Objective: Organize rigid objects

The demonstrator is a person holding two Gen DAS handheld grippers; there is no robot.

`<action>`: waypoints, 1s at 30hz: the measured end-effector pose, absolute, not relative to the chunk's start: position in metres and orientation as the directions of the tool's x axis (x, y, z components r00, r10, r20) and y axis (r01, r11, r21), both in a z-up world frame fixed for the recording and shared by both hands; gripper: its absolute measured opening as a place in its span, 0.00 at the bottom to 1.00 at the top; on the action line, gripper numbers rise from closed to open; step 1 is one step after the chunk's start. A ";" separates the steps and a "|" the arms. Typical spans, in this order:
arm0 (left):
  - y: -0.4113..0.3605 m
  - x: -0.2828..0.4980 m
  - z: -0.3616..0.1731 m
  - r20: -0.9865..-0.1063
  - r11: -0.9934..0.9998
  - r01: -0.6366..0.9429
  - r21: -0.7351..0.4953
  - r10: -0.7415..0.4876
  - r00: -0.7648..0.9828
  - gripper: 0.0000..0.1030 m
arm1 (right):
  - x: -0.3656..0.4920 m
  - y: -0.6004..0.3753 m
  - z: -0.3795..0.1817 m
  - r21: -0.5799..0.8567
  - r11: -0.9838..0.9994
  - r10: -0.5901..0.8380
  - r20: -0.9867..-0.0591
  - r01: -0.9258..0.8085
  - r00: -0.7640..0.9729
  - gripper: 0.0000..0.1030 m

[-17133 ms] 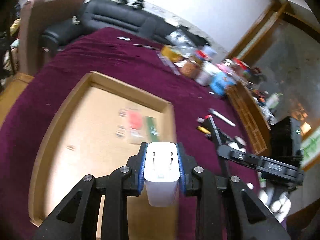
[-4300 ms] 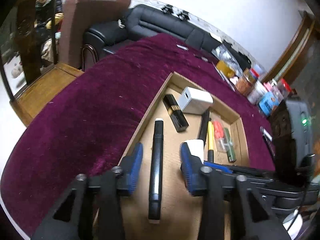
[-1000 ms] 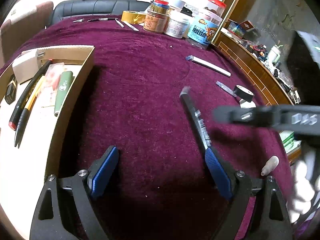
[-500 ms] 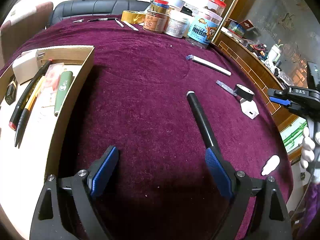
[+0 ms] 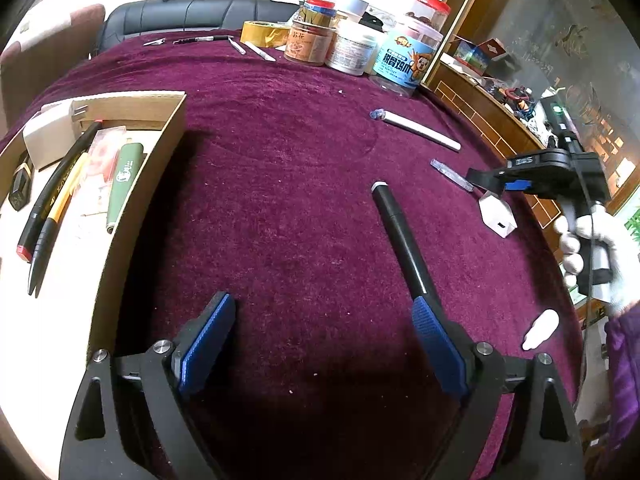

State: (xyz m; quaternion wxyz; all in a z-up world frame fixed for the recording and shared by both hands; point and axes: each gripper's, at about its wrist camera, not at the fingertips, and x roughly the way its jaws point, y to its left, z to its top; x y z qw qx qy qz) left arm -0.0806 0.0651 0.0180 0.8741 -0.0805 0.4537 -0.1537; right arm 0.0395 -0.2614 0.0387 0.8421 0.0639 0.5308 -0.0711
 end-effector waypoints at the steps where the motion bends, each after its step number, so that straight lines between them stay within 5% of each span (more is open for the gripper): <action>1: 0.065 -0.081 0.018 -0.769 0.940 0.196 -0.280 -0.342 0.541 0.84 | 0.042 -0.260 0.037 0.005 0.983 -0.074 -0.905 0.185 0.418 0.31; 12: 0.065 -0.081 0.018 -0.769 0.940 0.197 -0.278 -0.341 0.540 0.85 | 0.046 -0.277 0.042 -0.034 0.973 -0.126 -0.908 0.229 0.399 0.33; 19: 0.064 -0.081 0.018 -0.772 0.941 0.199 -0.275 -0.339 0.538 0.86 | 0.049 -0.285 0.030 0.102 0.972 0.010 -0.918 0.213 0.396 0.32; 23: 0.059 -0.080 0.017 -0.782 0.941 0.217 -0.259 -0.336 0.524 0.92 | 0.034 -0.290 0.034 0.197 0.952 0.073 -0.889 0.233 0.452 0.12; 25: 0.055 -0.078 0.016 -0.791 0.941 0.233 -0.246 -0.334 0.513 0.98 | 0.018 -0.290 0.046 0.239 0.946 0.097 -0.855 0.220 0.510 0.09; 30: 0.043 -0.078 0.017 -0.817 0.955 0.230 -0.189 -0.282 0.503 0.96 | -0.022 -0.280 0.082 0.307 0.943 0.168 -0.774 0.130 0.610 0.09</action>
